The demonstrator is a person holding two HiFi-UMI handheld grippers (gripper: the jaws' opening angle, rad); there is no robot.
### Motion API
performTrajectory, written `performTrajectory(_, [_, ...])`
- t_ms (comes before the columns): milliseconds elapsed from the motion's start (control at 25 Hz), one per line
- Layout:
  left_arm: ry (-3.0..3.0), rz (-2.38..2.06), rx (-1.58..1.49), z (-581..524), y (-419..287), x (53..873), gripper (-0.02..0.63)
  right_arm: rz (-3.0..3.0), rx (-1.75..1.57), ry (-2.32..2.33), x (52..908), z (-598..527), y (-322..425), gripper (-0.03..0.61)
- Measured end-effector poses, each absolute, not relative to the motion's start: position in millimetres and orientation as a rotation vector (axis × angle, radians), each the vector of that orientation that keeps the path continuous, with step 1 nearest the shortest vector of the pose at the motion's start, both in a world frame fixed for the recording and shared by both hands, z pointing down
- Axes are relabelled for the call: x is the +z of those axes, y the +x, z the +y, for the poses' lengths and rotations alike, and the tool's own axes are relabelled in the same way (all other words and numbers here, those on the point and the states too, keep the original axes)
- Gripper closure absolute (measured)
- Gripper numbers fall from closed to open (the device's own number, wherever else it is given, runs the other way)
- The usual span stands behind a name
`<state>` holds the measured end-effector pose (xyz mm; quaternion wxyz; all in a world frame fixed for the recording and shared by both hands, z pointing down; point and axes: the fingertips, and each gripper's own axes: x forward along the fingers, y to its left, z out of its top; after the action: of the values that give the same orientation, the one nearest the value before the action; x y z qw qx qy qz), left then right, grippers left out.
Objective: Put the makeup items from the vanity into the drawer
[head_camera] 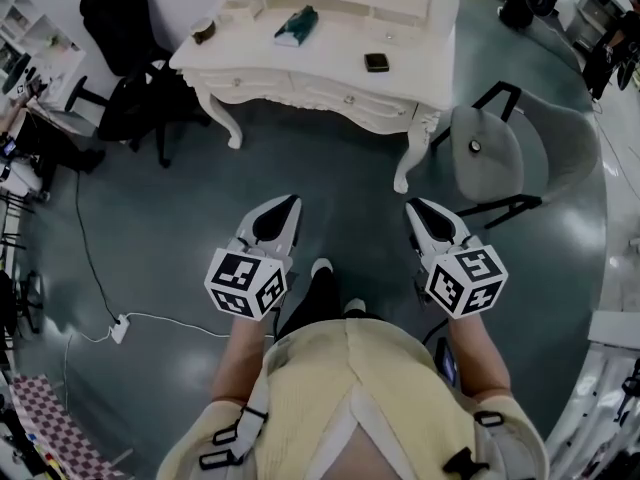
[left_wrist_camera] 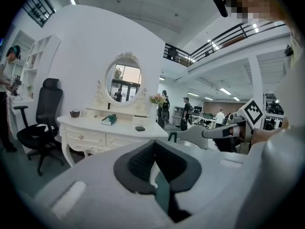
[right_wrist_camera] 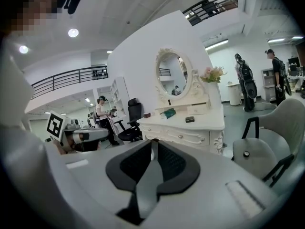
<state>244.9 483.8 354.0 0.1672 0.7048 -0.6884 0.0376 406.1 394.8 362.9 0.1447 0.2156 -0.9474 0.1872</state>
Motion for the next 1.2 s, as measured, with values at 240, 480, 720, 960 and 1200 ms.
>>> performTrajectory(240, [2.013,-1.967,0.119,470,227,359,0.614,-2.714,0.535,0.617,369,384,386,0.507])
performTrajectory(480, [2.033,-1.933,0.094,439,198,361,0.614,-2.697,0.527,0.627,370,357,353,0.482])
performTrajectory(720, [2.051,-1.897,0.108,408,163,364,0.614,-2.676,0.534,0.654,371,326,313,0.451])
performTrajectory(960, [2.046,-1.894,0.126,383,120,367,0.614,-2.649,0.532,0.676,378,296,272,0.417])
performTrajectory(1200, [2.052,-1.882,0.123,367,83,372,0.614,-2.625,0.512,0.682,385,275,229,0.379])
